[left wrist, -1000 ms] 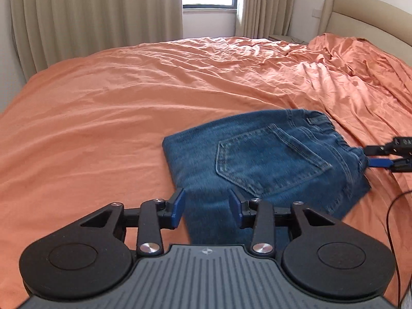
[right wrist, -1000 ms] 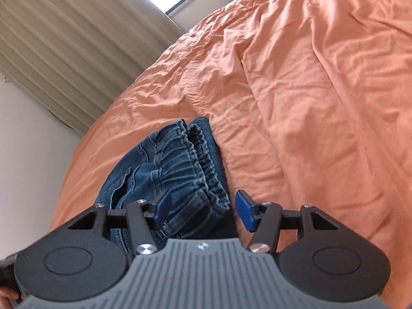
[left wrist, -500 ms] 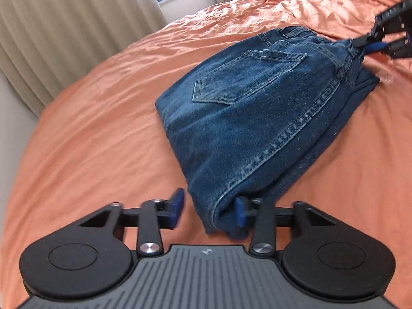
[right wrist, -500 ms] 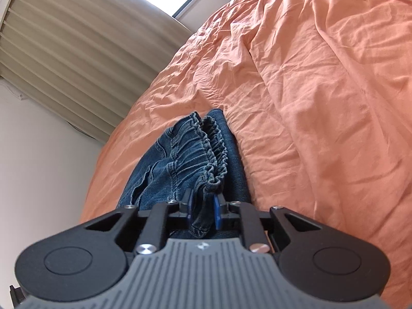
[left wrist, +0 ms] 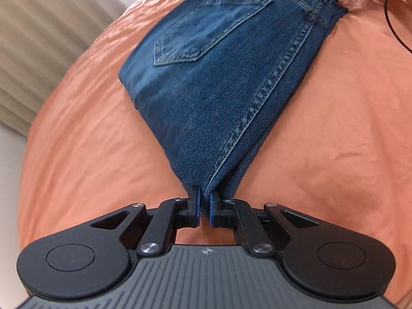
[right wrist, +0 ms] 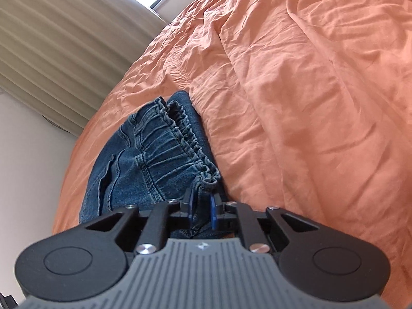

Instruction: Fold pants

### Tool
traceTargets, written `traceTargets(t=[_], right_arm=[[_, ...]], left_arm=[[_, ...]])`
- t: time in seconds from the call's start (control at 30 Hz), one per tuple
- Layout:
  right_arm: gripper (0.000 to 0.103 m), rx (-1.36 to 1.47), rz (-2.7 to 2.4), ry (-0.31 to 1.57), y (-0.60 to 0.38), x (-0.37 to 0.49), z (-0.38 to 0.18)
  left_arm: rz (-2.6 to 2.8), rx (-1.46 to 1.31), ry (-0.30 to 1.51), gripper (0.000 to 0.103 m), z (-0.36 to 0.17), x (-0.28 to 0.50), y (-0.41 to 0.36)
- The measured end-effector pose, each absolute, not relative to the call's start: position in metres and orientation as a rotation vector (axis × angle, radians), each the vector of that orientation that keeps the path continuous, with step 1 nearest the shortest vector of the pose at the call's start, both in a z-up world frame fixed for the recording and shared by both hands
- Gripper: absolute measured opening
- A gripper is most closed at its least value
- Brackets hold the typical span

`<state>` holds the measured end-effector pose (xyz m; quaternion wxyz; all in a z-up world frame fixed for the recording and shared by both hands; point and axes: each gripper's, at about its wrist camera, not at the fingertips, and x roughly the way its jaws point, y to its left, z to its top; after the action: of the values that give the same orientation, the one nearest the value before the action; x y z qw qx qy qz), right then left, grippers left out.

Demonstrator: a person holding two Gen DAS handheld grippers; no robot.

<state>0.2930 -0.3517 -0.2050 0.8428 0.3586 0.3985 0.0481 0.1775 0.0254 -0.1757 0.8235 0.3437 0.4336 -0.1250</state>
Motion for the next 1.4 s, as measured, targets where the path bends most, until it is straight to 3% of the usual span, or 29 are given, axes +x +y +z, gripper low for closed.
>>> traceTargets(t=[0.4, 0.57, 0.67, 0.73, 0.9, 1.03, 1.23, 1.3, 1.4], right_arm=[[0.012, 0.729, 0.064, 0.842, -0.356, 0.276, -0.204], [0.009, 0.807, 0.053, 0.84, -0.37, 0.26, -0.203], [0.025, 0.826, 0.081, 0.798, -0.371, 0.253, -0.194], [0.029, 0.819, 0.122, 0.77, -0.368, 0.249, -0.187], [0.042, 0.749, 0.176, 0.722, -0.359, 0.249, -0.172], [0.066, 0.742, 0.2, 0.694, -0.358, 0.251, -0.165], [0.075, 0.735, 0.204, 0.706, -0.364, 0.262, -0.167], [0.076, 0.73, 0.193, 0.705, -0.368, 0.269, -0.168], [0.076, 0.705, 0.206, 0.738, -0.372, 0.285, -0.168]], left_arm=[[-0.262, 0.63, 1.033, 0.007, -0.152, 0.178, 0.032], [-0.21, 0.616, 1.072, 0.005, -0.143, 0.171, 0.044], [-0.182, 0.546, 1.042, 0.011, -0.123, 0.171, 0.051], [-0.153, 0.522, 1.014, 0.013, -0.108, 0.172, 0.053], [-0.106, 0.481, 0.974, 0.031, -0.083, 0.179, 0.045], [-0.11, 0.445, 0.932, 0.046, -0.075, 0.192, 0.041], [-0.146, 0.271, 0.903, 0.061, -0.078, 0.221, 0.05], [-0.133, 0.204, 0.897, 0.071, -0.082, 0.231, 0.055], [-0.148, 0.147, 0.893, 0.074, -0.093, 0.243, 0.059]])
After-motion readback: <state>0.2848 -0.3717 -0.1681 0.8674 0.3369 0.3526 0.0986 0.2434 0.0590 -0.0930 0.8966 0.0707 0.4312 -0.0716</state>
